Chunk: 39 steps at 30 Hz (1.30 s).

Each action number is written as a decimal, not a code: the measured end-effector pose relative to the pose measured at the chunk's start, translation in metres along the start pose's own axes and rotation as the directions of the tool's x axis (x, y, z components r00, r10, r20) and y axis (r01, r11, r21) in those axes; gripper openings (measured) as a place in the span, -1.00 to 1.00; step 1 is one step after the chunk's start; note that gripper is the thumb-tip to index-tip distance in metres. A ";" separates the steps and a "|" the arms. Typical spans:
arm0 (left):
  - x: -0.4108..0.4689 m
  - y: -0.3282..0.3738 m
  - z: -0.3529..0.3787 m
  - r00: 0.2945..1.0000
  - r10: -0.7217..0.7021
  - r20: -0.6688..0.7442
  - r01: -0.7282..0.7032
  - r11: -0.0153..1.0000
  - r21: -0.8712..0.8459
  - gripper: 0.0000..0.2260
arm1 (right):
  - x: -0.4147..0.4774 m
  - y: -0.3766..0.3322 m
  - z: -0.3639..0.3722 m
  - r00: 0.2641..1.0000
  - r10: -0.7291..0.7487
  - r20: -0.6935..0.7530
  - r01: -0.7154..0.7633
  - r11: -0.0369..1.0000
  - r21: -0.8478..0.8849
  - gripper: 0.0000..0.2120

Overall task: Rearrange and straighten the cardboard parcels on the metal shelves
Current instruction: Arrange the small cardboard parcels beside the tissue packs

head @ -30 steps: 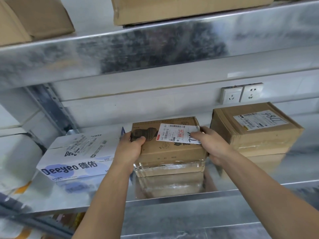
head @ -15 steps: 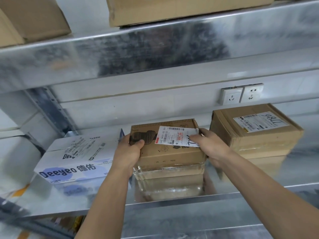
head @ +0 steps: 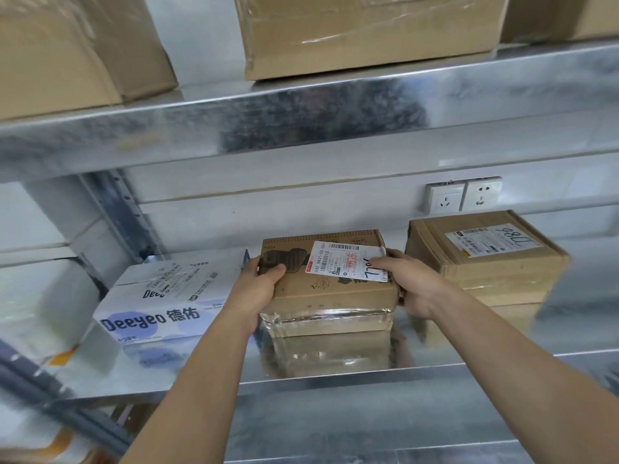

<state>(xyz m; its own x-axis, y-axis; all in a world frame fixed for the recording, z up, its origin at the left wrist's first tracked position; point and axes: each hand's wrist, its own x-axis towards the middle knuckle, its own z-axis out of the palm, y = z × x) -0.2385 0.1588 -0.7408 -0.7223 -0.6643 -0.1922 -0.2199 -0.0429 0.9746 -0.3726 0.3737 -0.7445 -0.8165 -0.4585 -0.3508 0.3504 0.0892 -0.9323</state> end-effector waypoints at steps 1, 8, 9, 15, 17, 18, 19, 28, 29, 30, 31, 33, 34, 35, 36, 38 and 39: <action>-0.002 0.001 -0.001 1.000 0.005 0.003 -0.005 1.000 -0.014 -0.72 | -0.001 -0.001 0.000 1.000 -0.013 0.006 0.012 1.000 0.018 -0.70; -0.014 0.016 -0.007 0.995 0.091 -0.048 -0.097 0.985 -0.142 -0.85 | -0.011 -0.005 0.000 0.995 -0.094 -0.015 0.095 0.985 0.145 -0.72; -0.015 0.018 -0.008 0.995 0.088 -0.052 -0.096 0.983 -0.156 -0.88 | -0.012 -0.005 -0.001 0.994 -0.106 -0.012 0.106 0.982 0.159 -0.73; -0.023 0.018 -0.010 0.994 0.098 -0.039 -0.103 0.976 -0.190 -0.83 | -0.015 -0.008 -0.008 0.989 -0.147 -0.031 0.150 0.965 0.214 -0.66; -0.024 0.016 -0.009 0.996 0.079 -0.036 -0.085 0.971 -0.222 -0.82 | -0.016 -0.008 -0.009 0.986 -0.158 -0.053 0.166 0.957 0.238 -0.68; -0.025 0.016 -0.009 0.997 0.063 -0.036 -0.070 0.967 -0.246 -0.79 | -0.016 -0.009 -0.010 0.984 -0.165 -0.069 0.177 0.952 0.248 -0.70; -0.025 0.015 -0.009 0.998 0.047 -0.038 -0.055 0.961 -0.272 -0.75 | -0.016 -0.010 -0.010 0.982 -0.171 -0.082 0.186 0.949 0.254 -0.74; -0.019 0.013 -0.008 0.999 -0.034 0.014 0.036 0.956 -0.292 -0.63 | -0.016 -0.013 -0.008 0.980 -0.194 -0.042 0.198 0.962 0.188 -0.81; -0.019 0.013 -0.008 0.999 -0.046 0.025 0.051 0.957 -0.287 -0.65 | -0.015 -0.012 -0.007 0.981 -0.185 -0.053 0.192 0.963 0.191 -0.78; -0.019 0.013 -0.007 0.998 -0.059 0.032 0.066 0.959 -0.277 -0.68 | -0.015 -0.011 -0.007 0.983 -0.173 -0.067 0.183 0.963 0.198 -0.77; -0.019 0.014 -0.006 0.997 -0.072 0.033 0.078 0.961 -0.264 -0.70 | -0.015 -0.011 -0.006 0.984 -0.162 -0.072 0.173 0.964 0.200 -0.77; -0.017 0.013 -0.005 0.996 -0.092 0.023 0.094 0.971 -0.218 -0.69 | -0.015 -0.012 -0.004 0.988 -0.143 -0.064 0.153 0.968 0.201 -0.73; -0.015 0.012 -0.005 0.995 -0.103 0.015 0.104 0.975 -0.195 -0.68 | -0.016 -0.012 -0.002 0.990 -0.133 -0.053 0.141 0.971 0.195 -0.70; -0.014 0.011 -0.005 0.993 -0.114 0.006 0.114 0.978 -0.177 -0.67 | -0.016 -0.012 0.000 0.991 -0.123 -0.044 0.129 0.974 0.184 -0.66; -0.012 0.011 -0.005 0.992 -0.123 -0.004 0.120 0.980 -0.157 -0.66 | -0.016 -0.011 0.001 0.993 -0.111 -0.040 0.116 0.978 0.172 -0.64; -0.008 0.013 -0.005 0.990 -0.136 -0.022 0.133 0.984 -0.116 -0.66 | -0.015 -0.010 0.002 0.995 -0.091 -0.042 0.097 0.983 0.159 -0.62; -0.007 0.014 -0.005 0.990 -0.140 -0.023 0.137 0.985 -0.101 -0.67 | -0.014 -0.010 0.002 0.996 -0.083 -0.043 0.089 0.983 0.159 -0.61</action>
<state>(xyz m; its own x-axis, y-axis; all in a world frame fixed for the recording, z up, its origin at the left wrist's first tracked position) -0.2339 0.1591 -0.7251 -0.6692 -0.6686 -0.3242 -0.2494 -0.2089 0.9456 -0.3634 0.3774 -0.7296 -0.8619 -0.4258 -0.2755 0.3449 -0.0938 -0.9340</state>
